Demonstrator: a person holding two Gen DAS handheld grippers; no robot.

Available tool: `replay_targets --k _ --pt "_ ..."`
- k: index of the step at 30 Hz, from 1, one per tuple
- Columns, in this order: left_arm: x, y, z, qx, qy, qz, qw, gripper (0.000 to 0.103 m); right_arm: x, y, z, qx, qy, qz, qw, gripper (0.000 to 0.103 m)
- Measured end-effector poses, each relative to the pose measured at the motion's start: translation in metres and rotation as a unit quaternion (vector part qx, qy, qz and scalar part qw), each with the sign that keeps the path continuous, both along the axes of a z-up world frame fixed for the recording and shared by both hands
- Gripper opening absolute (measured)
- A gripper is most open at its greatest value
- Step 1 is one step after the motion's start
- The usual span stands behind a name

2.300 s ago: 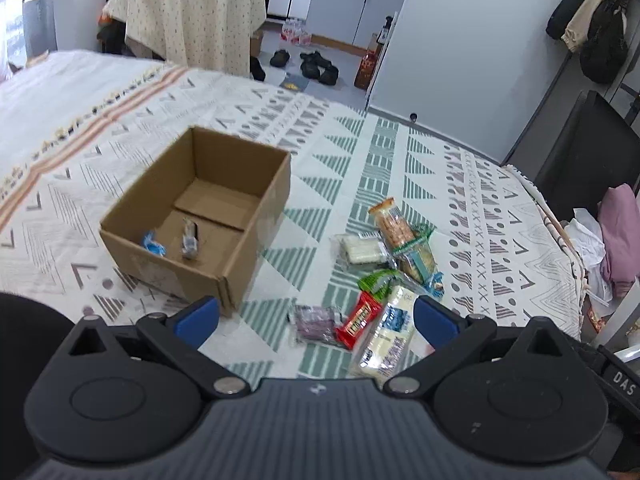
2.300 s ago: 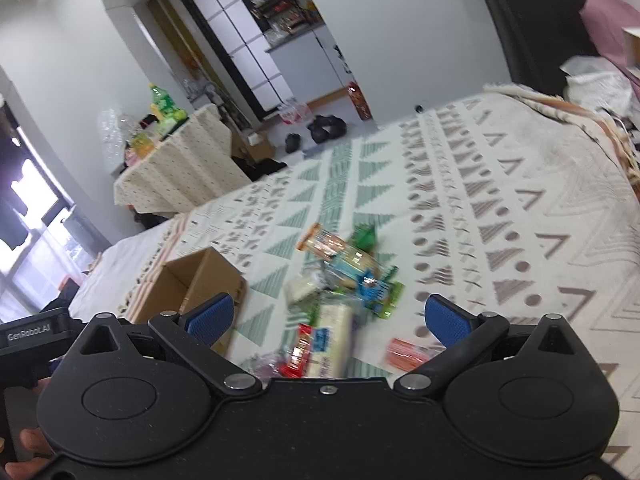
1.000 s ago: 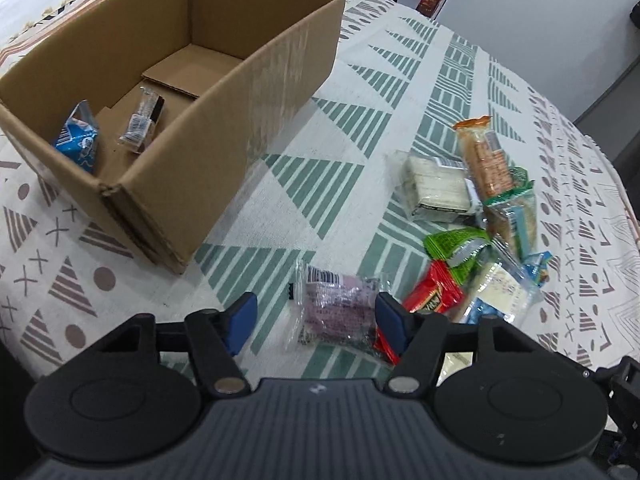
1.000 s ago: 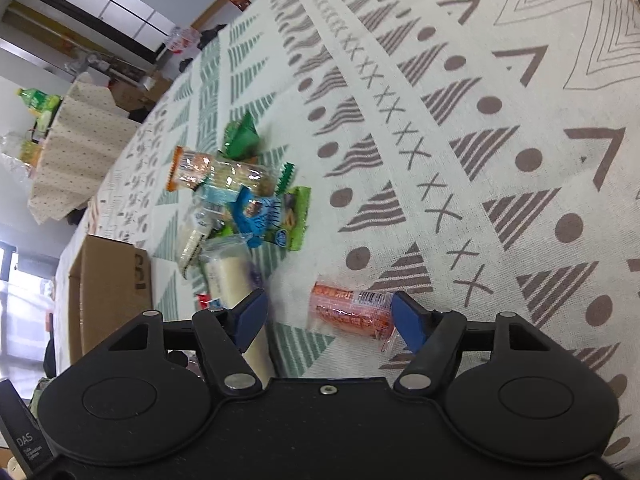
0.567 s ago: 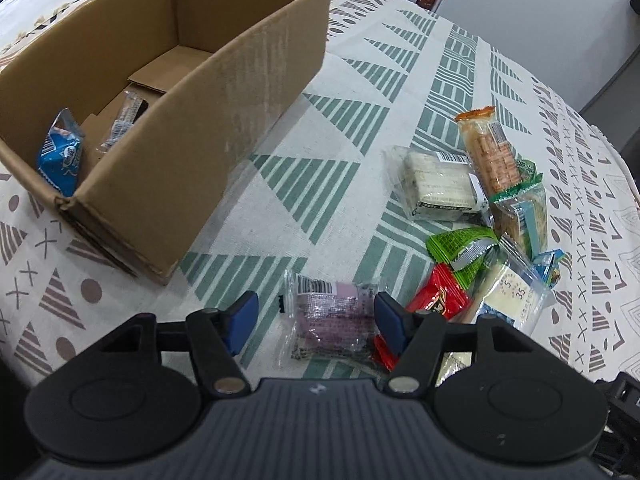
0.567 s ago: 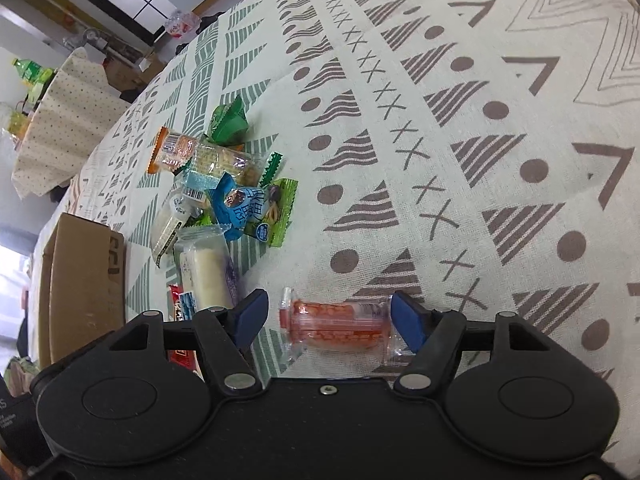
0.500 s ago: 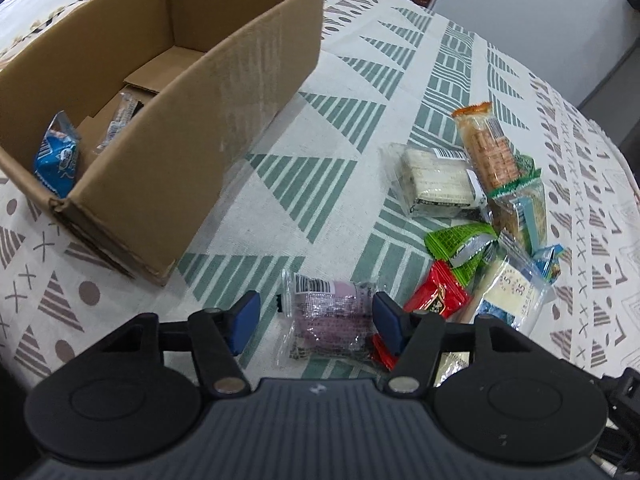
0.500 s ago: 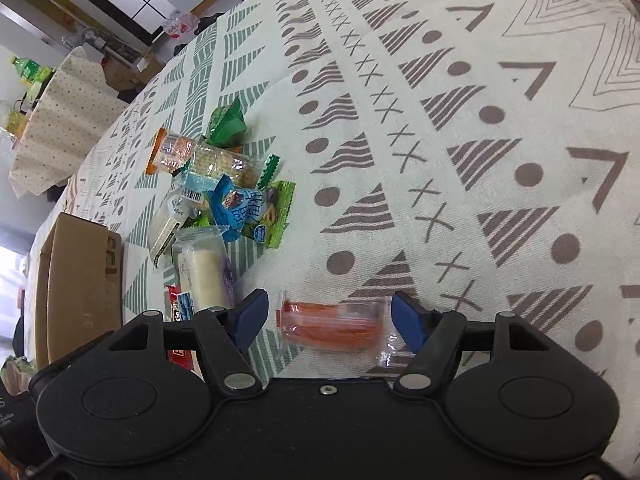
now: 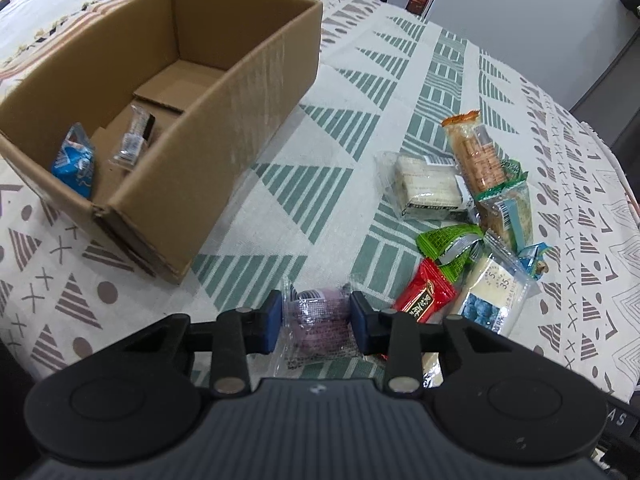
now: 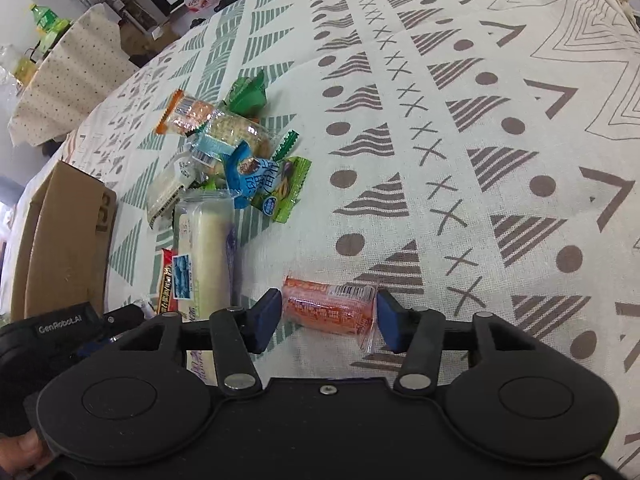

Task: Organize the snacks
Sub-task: 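Carry the purple and orange snacks over the cardboard box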

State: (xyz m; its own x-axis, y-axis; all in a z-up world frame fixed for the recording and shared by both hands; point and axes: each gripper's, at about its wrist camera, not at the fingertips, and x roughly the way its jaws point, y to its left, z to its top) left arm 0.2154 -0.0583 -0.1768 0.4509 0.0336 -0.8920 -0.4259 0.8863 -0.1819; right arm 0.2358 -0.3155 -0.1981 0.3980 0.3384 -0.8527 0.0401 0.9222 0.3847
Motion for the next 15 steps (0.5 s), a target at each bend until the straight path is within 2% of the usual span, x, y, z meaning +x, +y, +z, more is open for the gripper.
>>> replay_targets --k 15 --pt "-0.025 0.007 0.048 0.025 -0.044 0.008 0.9987 0.035 -0.016 -0.001 0.041 0.056 -0.096 0.002 0.994 0.047"
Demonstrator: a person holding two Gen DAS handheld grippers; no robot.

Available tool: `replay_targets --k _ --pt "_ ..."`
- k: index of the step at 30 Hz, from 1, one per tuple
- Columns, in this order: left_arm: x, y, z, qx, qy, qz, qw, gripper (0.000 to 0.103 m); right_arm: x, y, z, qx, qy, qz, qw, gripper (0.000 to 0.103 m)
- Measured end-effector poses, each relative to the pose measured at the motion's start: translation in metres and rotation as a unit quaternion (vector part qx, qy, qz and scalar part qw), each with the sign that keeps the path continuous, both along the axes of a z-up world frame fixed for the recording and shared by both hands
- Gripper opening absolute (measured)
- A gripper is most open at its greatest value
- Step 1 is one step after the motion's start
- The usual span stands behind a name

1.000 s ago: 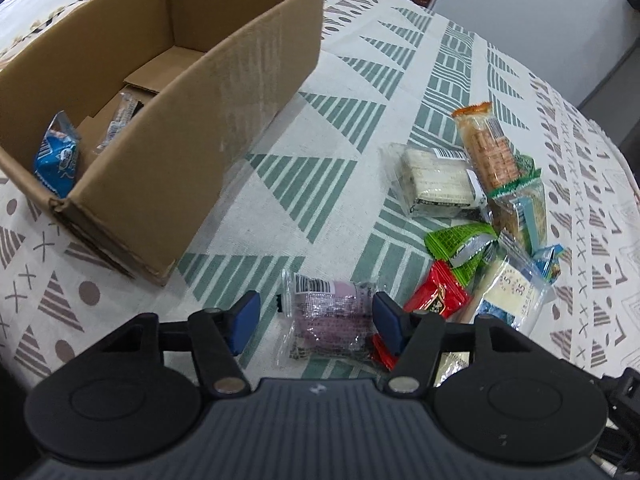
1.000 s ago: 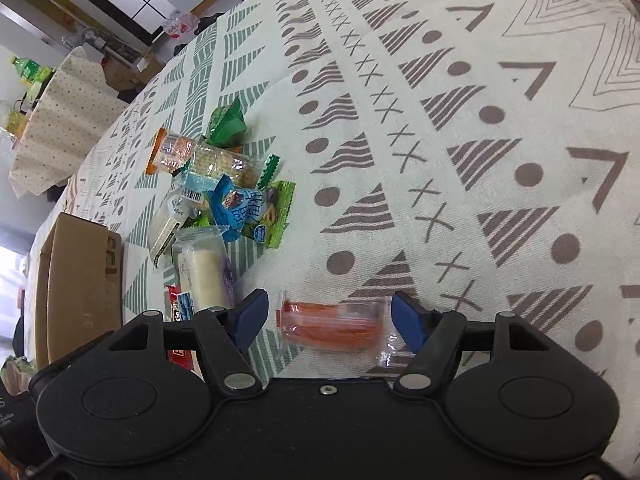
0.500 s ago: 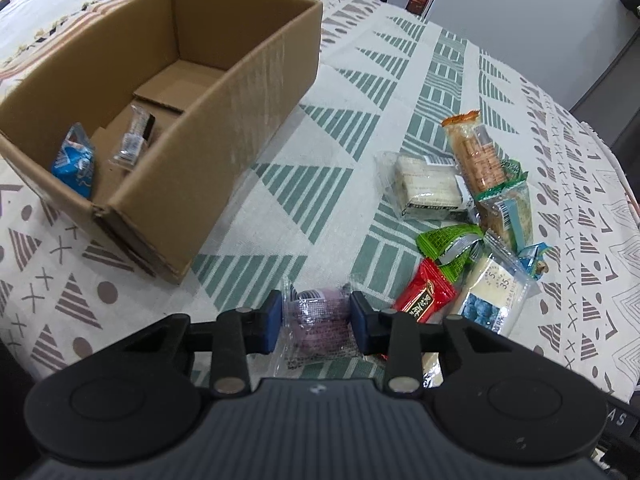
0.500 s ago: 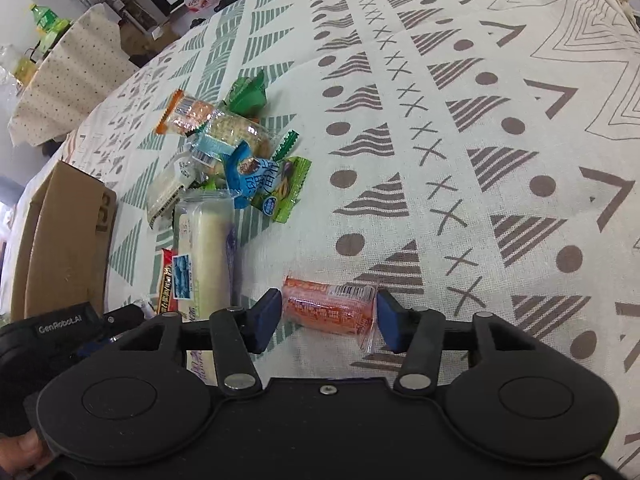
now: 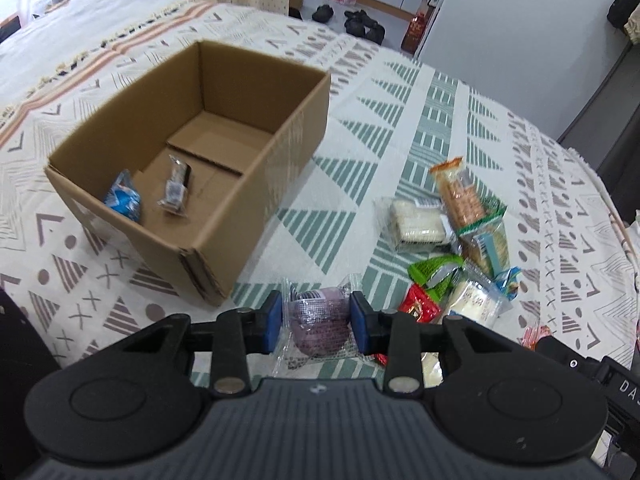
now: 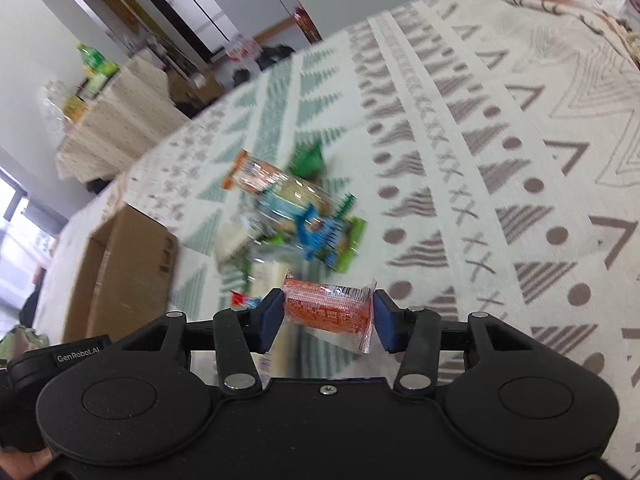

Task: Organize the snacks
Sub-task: 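Carry the purple and orange snacks over the cardboard box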

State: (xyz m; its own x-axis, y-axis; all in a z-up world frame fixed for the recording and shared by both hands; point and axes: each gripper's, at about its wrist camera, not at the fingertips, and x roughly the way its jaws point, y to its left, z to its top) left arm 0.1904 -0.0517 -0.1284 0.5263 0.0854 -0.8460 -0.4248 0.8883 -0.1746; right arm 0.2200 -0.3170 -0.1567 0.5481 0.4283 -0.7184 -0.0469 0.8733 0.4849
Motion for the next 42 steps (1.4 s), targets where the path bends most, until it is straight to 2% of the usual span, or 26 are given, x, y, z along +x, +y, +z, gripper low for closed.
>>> replay_targets --k 10,28,42 --pt "-0.016 0.005 0.033 0.016 -0.032 0.006 0.9993 0.035 -0.010 0.011 0.023 0.044 -0.062 0.018 0.997 0.047" --pt "-0.043 0.035 0.069 0.033 -0.063 0.030 0.9970 0.035 -0.031 0.067 0.052 0.062 -0.154 0.077 0.983 0.046" --pt "-0.051 0.067 0.081 0.033 -0.081 0.059 0.9944 0.035 -0.022 0.093 0.051 0.080 -0.163 0.078 0.980 0.046"
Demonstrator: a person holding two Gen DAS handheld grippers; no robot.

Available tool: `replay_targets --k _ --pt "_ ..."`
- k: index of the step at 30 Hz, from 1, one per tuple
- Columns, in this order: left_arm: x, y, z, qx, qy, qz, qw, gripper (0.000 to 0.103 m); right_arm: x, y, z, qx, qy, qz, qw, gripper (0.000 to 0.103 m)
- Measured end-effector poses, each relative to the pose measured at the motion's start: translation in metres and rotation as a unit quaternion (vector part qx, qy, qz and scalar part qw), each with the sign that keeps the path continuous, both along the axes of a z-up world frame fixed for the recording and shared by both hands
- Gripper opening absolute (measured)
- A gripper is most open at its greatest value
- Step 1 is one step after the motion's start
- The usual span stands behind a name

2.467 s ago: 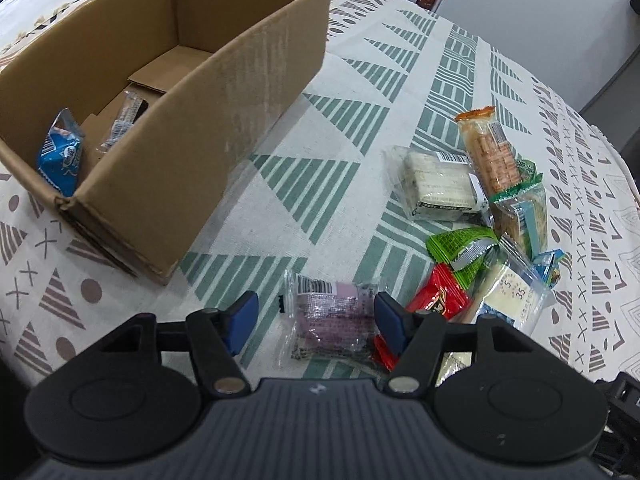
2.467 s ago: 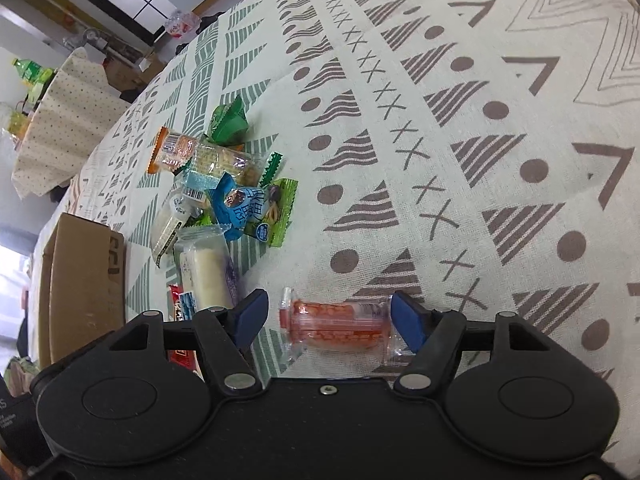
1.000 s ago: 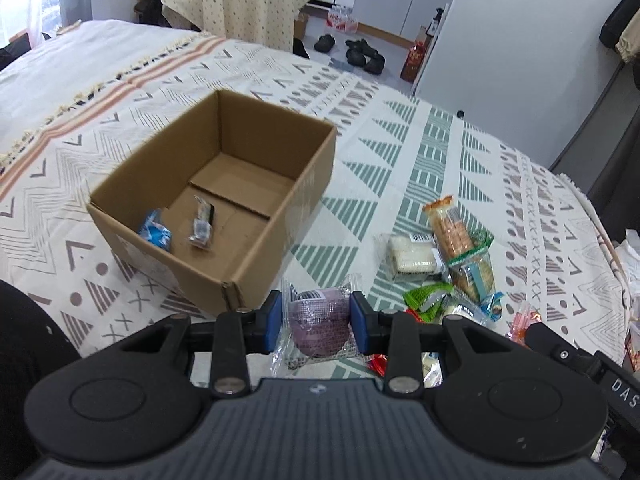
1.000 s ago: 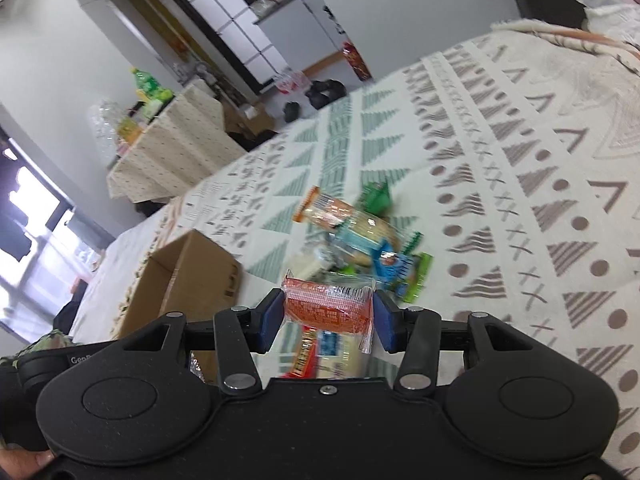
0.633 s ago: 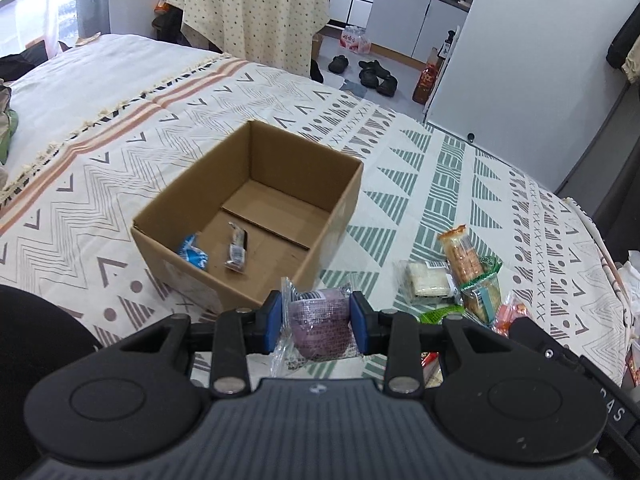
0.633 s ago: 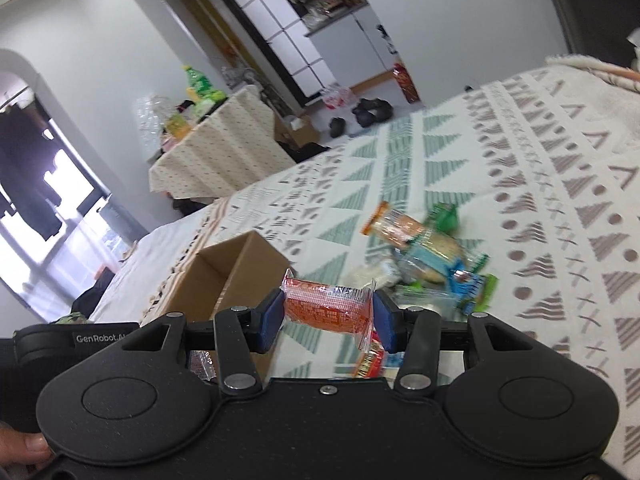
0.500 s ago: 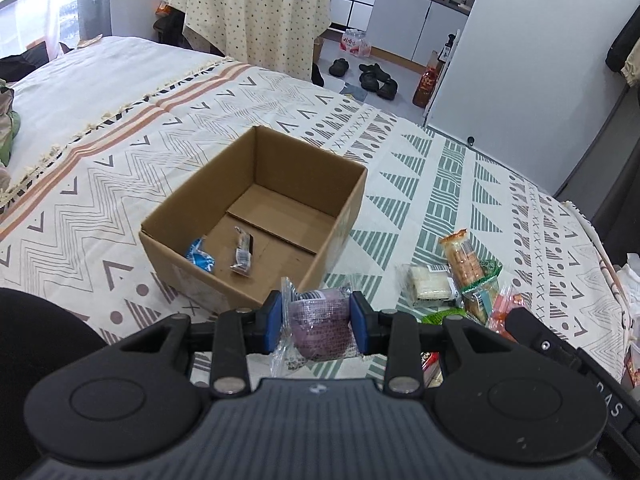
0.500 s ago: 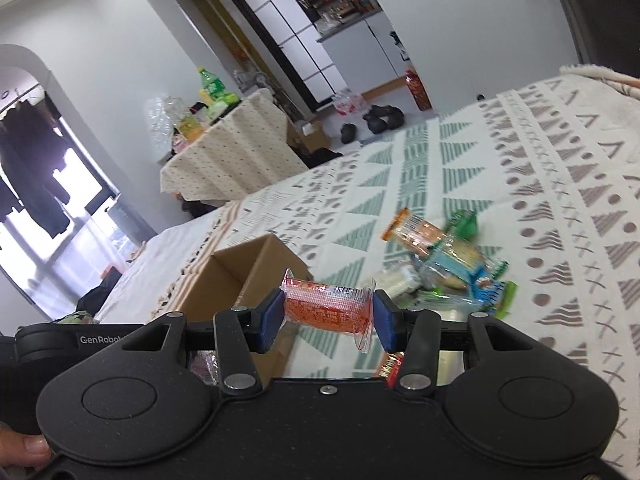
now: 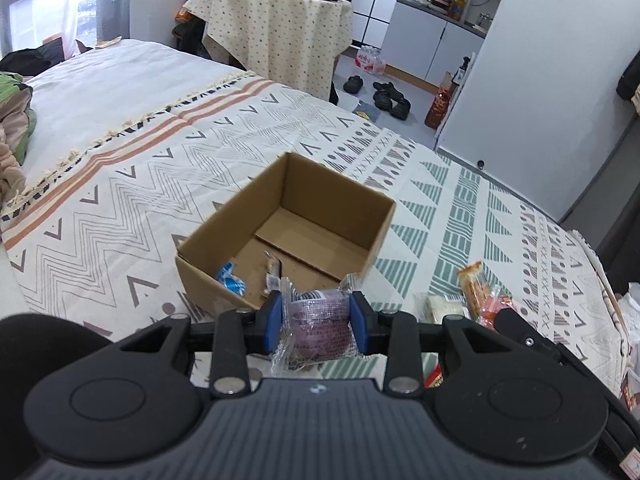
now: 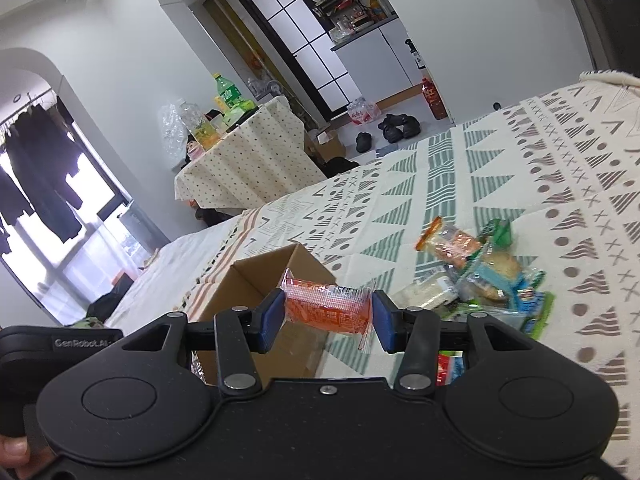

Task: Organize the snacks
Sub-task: 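Carry the purple and orange snacks over the cardboard box, then open both tools to drop the snacks into the box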

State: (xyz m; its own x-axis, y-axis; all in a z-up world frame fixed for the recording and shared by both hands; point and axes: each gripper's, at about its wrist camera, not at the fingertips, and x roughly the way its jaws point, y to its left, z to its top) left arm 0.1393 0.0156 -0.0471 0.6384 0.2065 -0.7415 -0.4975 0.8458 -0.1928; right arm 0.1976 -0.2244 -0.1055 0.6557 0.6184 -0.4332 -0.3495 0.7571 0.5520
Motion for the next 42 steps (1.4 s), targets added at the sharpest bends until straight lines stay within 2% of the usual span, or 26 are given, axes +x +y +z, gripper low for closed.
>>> replay_targets --k 11,16,23,29,37,42 --pt "0.017 0.045 0.001 -0.007 -0.001 0.018 0.9998 0.035 0.009 0.047 0.006 0.020 -0.003 0.039 0.999 0.046" --pt "0.028 0.064 -0.008 -0.020 0.003 0.024 0.9995 0.035 0.016 0.066 0.006 0.038 0.009 0.063 0.997 0.046" --pt "0.041 0.083 -0.025 -0.047 0.012 0.019 0.9986 0.036 0.024 0.091 0.000 0.035 0.018 0.075 0.996 0.046" --pt "0.048 0.095 -0.034 -0.056 0.025 0.019 0.9979 0.045 0.026 0.105 -0.005 0.029 0.026 0.093 0.995 0.047" --pt "0.043 0.104 -0.036 -0.046 0.036 0.030 0.9978 0.066 0.025 0.112 -0.007 0.033 0.039 0.109 0.993 0.056" --pt "0.037 0.103 -0.032 -0.035 0.039 0.034 0.9981 0.077 0.021 0.104 0.000 0.031 0.039 0.096 0.994 0.058"
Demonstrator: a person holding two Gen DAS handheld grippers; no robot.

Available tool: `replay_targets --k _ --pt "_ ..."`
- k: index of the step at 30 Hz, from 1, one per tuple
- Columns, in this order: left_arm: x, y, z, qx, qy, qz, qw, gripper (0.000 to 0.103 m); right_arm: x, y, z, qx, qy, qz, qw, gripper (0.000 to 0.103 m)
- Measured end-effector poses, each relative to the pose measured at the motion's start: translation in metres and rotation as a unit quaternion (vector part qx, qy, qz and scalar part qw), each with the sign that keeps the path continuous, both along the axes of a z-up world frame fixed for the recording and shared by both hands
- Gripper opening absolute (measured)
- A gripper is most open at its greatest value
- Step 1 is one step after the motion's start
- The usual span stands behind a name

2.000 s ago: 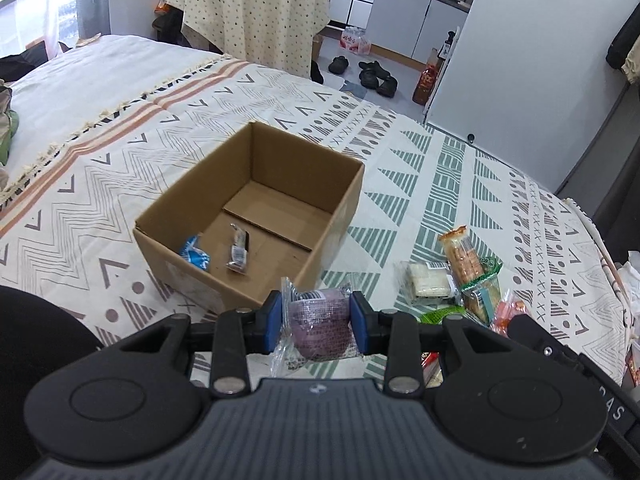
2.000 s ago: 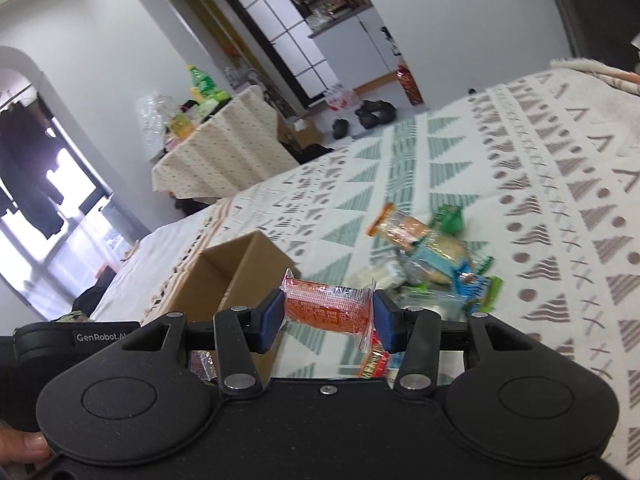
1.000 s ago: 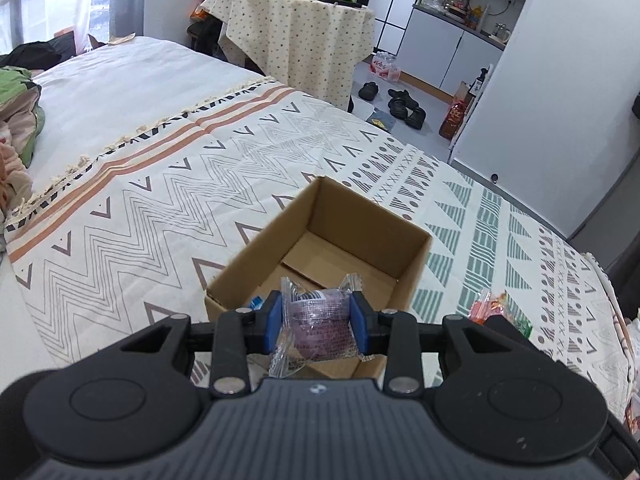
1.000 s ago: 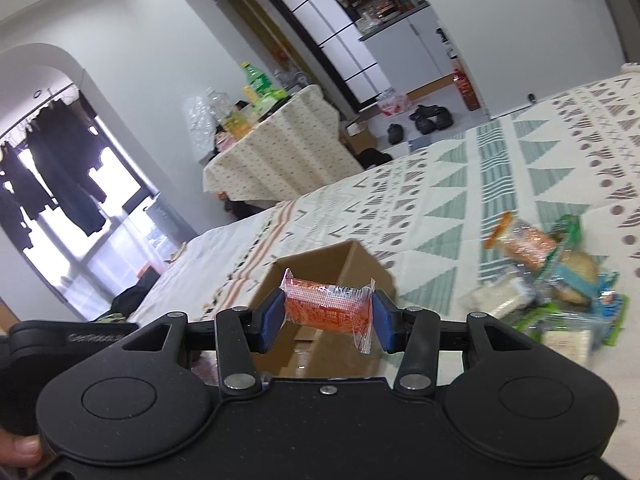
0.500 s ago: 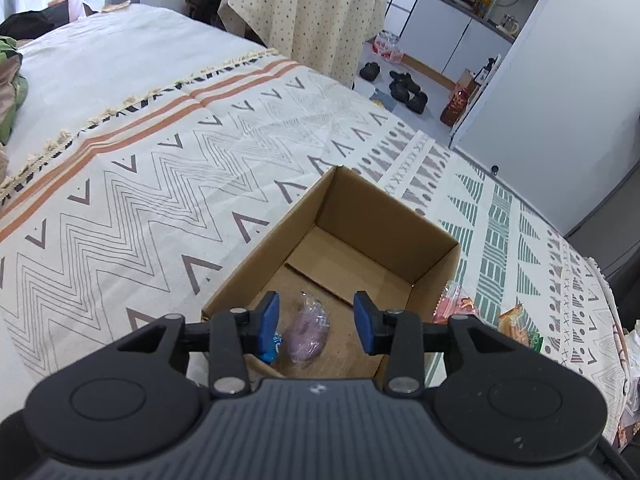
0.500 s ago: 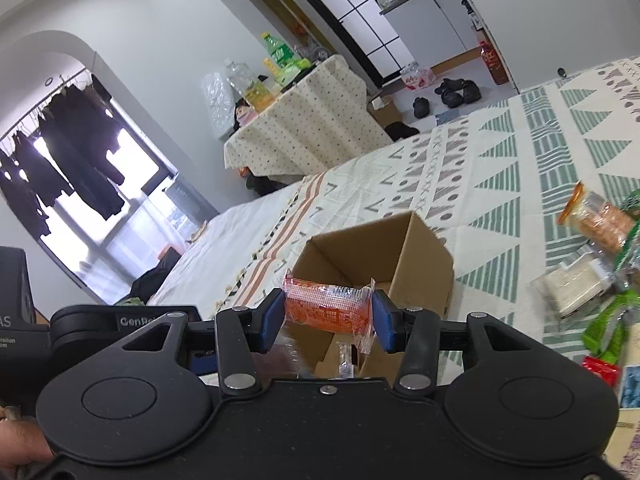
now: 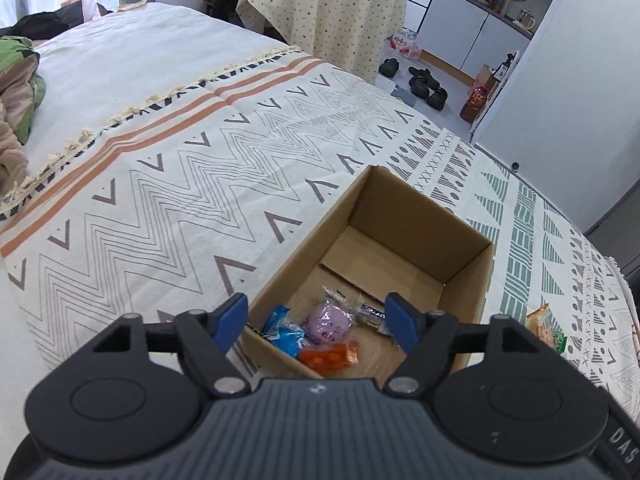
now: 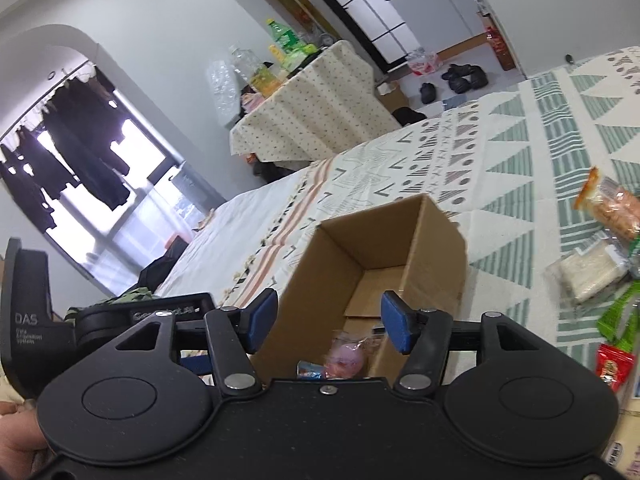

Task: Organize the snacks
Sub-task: 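Open both tools to drop the snacks into the box, then move both tools back toward the remaining snack pile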

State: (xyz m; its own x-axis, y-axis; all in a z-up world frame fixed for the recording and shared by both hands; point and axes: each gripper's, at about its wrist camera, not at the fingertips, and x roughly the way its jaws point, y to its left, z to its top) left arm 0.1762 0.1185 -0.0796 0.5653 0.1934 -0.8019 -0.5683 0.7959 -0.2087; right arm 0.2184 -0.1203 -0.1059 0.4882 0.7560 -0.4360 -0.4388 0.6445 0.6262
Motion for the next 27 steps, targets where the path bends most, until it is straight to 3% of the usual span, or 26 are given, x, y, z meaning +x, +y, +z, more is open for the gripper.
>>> replay_targets --k 13,27 --pt "-0.010 -0.030 0.007 0.014 0.001 -0.016 0.9998 0.089 -0.011 -0.037 0.017 -0.046 -0.015 -0.063 0.997 0.091" --pt "-0.016 -0.094 0.021 0.003 -0.013 -0.058 0.9982 0.092 -0.026 -0.113 0.020 -0.065 -0.001 -0.114 0.991 0.096"
